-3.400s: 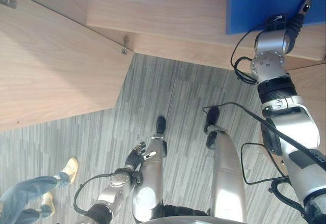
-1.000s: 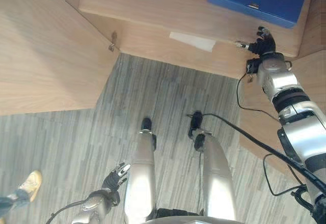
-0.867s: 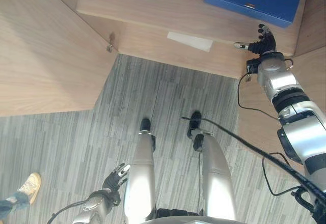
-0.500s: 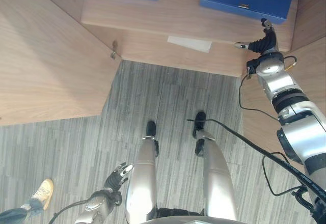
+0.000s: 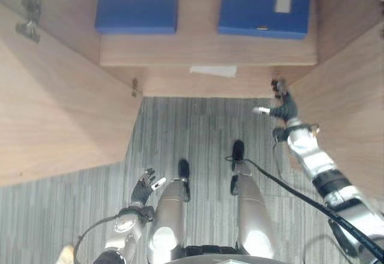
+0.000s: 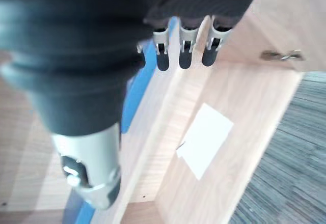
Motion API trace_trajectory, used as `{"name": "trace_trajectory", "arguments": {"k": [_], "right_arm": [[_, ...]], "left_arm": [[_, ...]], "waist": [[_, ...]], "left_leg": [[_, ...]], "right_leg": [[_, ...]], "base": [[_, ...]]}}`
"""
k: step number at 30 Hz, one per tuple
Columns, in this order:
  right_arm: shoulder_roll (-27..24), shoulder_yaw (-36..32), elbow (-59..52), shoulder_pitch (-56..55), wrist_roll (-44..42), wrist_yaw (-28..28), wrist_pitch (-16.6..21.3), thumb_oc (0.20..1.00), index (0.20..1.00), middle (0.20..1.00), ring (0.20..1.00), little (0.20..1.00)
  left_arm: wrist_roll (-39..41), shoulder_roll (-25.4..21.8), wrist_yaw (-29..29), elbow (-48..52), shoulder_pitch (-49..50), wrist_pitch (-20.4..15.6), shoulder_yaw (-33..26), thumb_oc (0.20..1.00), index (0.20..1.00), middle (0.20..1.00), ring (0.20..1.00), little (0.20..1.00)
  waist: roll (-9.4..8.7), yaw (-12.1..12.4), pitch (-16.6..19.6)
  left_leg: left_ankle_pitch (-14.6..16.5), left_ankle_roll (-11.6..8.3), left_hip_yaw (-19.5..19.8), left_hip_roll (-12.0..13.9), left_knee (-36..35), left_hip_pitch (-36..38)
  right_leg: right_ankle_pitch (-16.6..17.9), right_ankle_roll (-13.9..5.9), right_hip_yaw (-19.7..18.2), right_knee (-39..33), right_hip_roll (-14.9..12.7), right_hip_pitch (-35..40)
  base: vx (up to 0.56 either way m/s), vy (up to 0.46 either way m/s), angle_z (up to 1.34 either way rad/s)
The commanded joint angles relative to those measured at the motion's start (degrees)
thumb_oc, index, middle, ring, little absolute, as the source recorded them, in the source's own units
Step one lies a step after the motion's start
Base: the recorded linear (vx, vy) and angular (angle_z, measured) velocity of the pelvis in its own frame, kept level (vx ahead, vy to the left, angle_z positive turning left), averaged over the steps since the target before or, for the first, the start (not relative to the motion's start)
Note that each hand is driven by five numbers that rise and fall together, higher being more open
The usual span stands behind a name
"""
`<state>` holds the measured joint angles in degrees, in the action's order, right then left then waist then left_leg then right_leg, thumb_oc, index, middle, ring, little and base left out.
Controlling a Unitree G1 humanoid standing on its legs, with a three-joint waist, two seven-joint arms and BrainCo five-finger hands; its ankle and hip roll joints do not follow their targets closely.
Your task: Put the empty folder in the office cabinet
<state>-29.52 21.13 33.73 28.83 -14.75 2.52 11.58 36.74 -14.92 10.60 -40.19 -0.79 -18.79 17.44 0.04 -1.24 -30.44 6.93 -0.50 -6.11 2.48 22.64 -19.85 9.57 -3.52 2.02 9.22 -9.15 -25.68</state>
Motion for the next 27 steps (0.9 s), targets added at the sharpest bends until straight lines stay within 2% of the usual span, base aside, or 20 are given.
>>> {"name": "trace_trajectory", "arguments": {"k": [1, 3, 8, 14, 21, 27], "right_arm": [[-2.63, -0.97, -3.19, 3.1, 1.43, -3.41, 3.37, 1.0, 1.0, 1.0, 1.0, 1.0], [-2.68, -0.77, -4.64, 0.1, 2.03, -5.56, 3.38, 1.0, 1.0, 1.0, 1.0, 1.0], [-2.01, -0.6, -6.81, -5.53, 2.79, -6.58, 2.93, 1.0, 1.0, 1.0, 1.0, 1.0], [1.08, -2.94, -4.94, -13.75, 1.87, -0.69, 1.87, 1.0, 1.0, 1.0, 1.0, 1.0], [4.26, -9.78, 0.48, -21.35, -1.11, 11.02, 7.03, 1.0, 1.0, 1.0, 1.0, 1.0], [6.09, -16.21, 3.61, -25.38, -2.66, 14.65, 11.18, 1.0, 1.0, 1.0, 1.0, 1.0]], "left_arm": [[-1.05, -3.28, -1.15, 2.06, 3.78, -3.11, -1.49, 1.0, 1.0, 1.0, 1.0, 1.0], [-1.86, -3.74, -2.52, 3.51, 4.21, -2.68, -1.94, 1.0, 1.0, 1.0, 1.0, 1.0], [-2.54, -3.72, -3.49, 4.2, 5.19, -2.05, -2.8, 1.0, 1.0, 1.0, 1.0, 1.0], [-7.26, -1.67, -1.12, 1.12, 5.76, -0.3, -3.07, 1.0, 1.0, 1.0, 1.0, 1.0], [-11.34, -1.58, -0.12, -2.73, 5.55, -1.24, -4.07, 1.0, 1.0, 1.0, 1.0, 1.0], [-11.83, -1.05, 0.8, -4.4, 6.28, -1.77, -5.61, 1.0, 1.0, 1.0, 1.0, 1.0]], "waist": [[-1.74, 0.89, 0.85], [-2.09, 0.86, 1.83], [-2.69, 0.52, 3.96], [-3.01, -1.22, 7.01], [-2.93, -4.45, 9.1], [-2.49, -6.62, 9.81]], "left_leg": [[4.24, 0.71, -0.39, 0.71, 0.21, 5.14], [4.7, 0.86, -0.98, 0.34, -1.12, 7.03], [5.62, 1.12, -1.6, -0.43, -2.76, 10.33], [8.71, 2.11, -2.54, -2.54, -3.21, 15.29], [12.29, 3.64, -4.12, -5.22, -2.62, 19.2], [14.11, 5.21, -5.13, -6.71, -0.83, 20.89]], "right_leg": [[-7.21, -0.53, 0.4, 1.03, 1.7, 4.15], [-6.12, -1.15, 0.74, -0.81, 1.12, 5.65], [-4.5, -2.1, 0.88, -3.42, 0.42, 7.96], [-2.47, -3.01, 0.26, -5.82, -0.34, 10.15], [1.3, -5.66, -0.43, -11.34, -2.17, 10.86], [2.2, -7.34, -1.98, -14.22, -2.63, 9.96]], "base": [[-0.1, 0.1, -0.08], [-0.12, 0.123, -0.12], [-0.11, 0.125, 0.01], [-0.15, 0.18, -0.09], [-0.23, 0.196, -0.14], [-0.17, 0.157, -0.17]]}}
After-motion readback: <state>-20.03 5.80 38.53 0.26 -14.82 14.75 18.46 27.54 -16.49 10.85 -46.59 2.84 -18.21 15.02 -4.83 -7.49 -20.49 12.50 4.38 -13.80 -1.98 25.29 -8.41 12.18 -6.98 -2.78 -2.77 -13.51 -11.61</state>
